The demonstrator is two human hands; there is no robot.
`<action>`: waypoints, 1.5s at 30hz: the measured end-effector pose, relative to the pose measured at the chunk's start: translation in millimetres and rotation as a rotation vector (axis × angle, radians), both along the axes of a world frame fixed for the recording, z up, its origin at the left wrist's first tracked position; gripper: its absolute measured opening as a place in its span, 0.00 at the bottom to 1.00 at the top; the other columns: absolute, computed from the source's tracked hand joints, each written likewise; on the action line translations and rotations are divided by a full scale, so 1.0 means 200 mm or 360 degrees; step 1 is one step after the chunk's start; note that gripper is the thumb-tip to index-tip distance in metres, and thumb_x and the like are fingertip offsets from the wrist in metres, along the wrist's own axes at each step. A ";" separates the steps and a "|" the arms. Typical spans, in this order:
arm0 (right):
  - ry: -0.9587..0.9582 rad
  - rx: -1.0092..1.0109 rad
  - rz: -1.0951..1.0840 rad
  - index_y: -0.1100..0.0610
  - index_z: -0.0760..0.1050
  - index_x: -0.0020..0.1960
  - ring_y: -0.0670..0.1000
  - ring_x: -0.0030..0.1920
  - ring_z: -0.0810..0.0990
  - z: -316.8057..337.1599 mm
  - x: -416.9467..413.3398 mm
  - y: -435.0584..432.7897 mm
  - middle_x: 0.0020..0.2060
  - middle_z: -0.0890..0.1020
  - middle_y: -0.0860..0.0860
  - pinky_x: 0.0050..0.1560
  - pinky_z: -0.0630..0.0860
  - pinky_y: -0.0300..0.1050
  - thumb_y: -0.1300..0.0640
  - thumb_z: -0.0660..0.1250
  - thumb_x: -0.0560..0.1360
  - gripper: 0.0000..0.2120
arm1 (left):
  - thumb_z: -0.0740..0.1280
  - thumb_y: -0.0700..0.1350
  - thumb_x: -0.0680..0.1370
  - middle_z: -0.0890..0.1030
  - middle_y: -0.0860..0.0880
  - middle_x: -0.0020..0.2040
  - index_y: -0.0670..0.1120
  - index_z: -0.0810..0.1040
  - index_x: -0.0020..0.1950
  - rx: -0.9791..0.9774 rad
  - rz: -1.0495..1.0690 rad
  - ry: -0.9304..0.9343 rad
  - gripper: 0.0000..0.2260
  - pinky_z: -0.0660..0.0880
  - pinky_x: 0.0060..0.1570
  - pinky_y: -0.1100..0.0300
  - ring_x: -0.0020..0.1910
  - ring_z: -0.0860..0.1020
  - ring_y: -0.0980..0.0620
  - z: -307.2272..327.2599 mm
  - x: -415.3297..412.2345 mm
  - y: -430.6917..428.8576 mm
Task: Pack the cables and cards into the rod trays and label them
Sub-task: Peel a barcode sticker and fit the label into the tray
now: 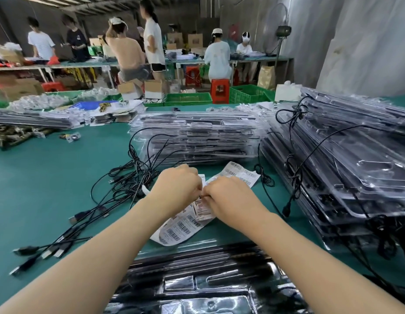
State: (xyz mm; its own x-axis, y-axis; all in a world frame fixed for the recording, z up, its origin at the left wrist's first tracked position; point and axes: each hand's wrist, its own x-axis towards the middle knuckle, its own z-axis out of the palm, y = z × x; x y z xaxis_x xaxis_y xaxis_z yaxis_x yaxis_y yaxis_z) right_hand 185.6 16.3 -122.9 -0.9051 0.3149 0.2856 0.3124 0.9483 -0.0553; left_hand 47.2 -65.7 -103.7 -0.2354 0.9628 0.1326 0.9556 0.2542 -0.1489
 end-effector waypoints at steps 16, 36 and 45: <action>0.0242 -0.0836 -0.0397 0.48 0.78 0.57 0.49 0.44 0.82 -0.02 -0.06 0.06 0.42 0.83 0.46 0.47 0.80 0.50 0.53 0.62 0.81 0.08 | 0.56 0.50 0.86 0.76 0.50 0.57 0.47 0.79 0.58 0.0240 0.0041 -0.0181 0.13 0.73 0.56 0.52 0.58 0.73 0.48 -0.18 -0.03 -0.01; 0.0526 -0.1299 -0.0616 0.51 0.75 0.49 0.52 0.41 0.82 -0.10 -0.21 0.09 0.38 0.81 0.48 0.45 0.80 0.53 0.49 0.76 0.72 0.12 | 0.62 0.56 0.83 0.79 0.57 0.54 0.55 0.81 0.56 0.0477 -0.0142 -0.0457 0.10 0.72 0.55 0.56 0.57 0.75 0.54 -0.18 -0.03 -0.12; 0.0432 -0.2081 -0.0484 0.49 0.79 0.58 0.46 0.50 0.84 -0.07 0.06 0.03 0.51 0.85 0.46 0.51 0.82 0.42 0.62 0.68 0.78 0.12 | 0.72 0.66 0.72 0.82 0.62 0.51 0.63 0.86 0.50 0.0120 -0.0041 -0.0827 0.12 0.76 0.57 0.53 0.52 0.78 0.59 -0.04 -0.09 -0.12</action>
